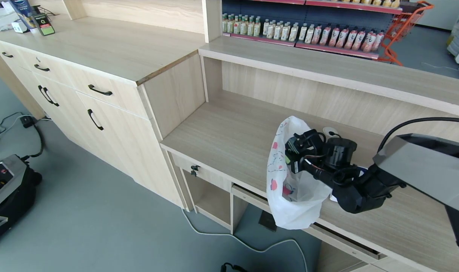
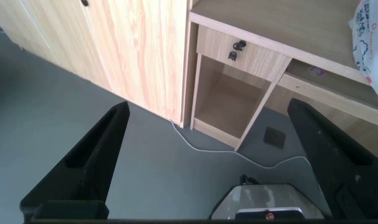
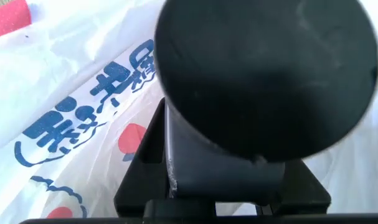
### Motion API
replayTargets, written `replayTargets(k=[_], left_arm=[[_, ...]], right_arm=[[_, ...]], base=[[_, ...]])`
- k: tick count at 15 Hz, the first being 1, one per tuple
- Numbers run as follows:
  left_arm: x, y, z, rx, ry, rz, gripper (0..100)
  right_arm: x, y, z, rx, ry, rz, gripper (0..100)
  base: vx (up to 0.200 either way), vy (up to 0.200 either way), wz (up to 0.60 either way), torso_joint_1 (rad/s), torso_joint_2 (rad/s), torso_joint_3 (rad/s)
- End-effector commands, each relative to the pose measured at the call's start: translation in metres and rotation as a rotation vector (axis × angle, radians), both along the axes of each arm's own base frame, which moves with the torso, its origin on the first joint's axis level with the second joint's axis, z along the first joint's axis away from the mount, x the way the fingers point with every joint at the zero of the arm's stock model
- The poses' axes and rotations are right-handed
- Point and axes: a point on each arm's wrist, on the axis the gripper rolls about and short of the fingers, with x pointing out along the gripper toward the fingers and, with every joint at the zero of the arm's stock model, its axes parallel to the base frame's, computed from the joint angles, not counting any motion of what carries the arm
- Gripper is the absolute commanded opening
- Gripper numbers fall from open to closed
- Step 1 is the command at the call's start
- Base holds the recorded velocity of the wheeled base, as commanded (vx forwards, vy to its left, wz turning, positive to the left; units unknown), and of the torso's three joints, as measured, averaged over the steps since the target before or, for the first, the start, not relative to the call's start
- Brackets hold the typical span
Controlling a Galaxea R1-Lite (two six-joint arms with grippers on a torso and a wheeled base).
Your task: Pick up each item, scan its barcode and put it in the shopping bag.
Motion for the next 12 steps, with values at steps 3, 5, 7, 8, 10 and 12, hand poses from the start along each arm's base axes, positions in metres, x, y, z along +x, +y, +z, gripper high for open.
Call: replayTargets(k=[3, 5, 7, 8, 10, 12], left_arm=[[0.0, 0.0, 0.0, 0.001, 0.0, 0.0, 100], [0.0, 0.0, 0.0, -0.001, 0.0, 0.0, 100], [0.0, 0.0, 0.0, -0.001, 0.0, 0.0, 100], [0.0, 0.0, 0.0, -0.001, 0.0, 0.0, 100], [0.0, 0.0, 0.0, -0.001, 0.0, 0.0, 100], [0.0, 0.0, 0.0, -0.001, 0.0, 0.0, 100]], right_arm=[[0.002, 0.0, -0.011, -0.005, 0.029, -0.002, 0], [0.002, 0.0, -0.012, -0.005, 0.032, -0.003, 0], [0.001, -0.002, -0.014, -0.006, 0.04, -0.007, 100], [0.001, -0.003, -0.015, -0.007, 0.043, -0.008, 100], [0.0, -0.002, -0.003, 0.011, 0.02, -0.006, 100], [-0.007, -0.005, 0.026, 0.022, -0.033, -0.007, 100]], base=[[0.0, 0.0, 0.0, 0.0, 0.0, 0.0], [0.0, 0.0, 0.0, 0.0, 0.0, 0.0], [0.0, 0.0, 0.0, 0.0, 0.0, 0.0], [0.0, 0.0, 0.0, 0.0, 0.0, 0.0], [0.0, 0.0, 0.0, 0.0, 0.0, 0.0], [0.0, 0.0, 0.0, 0.0, 0.0, 0.0]])
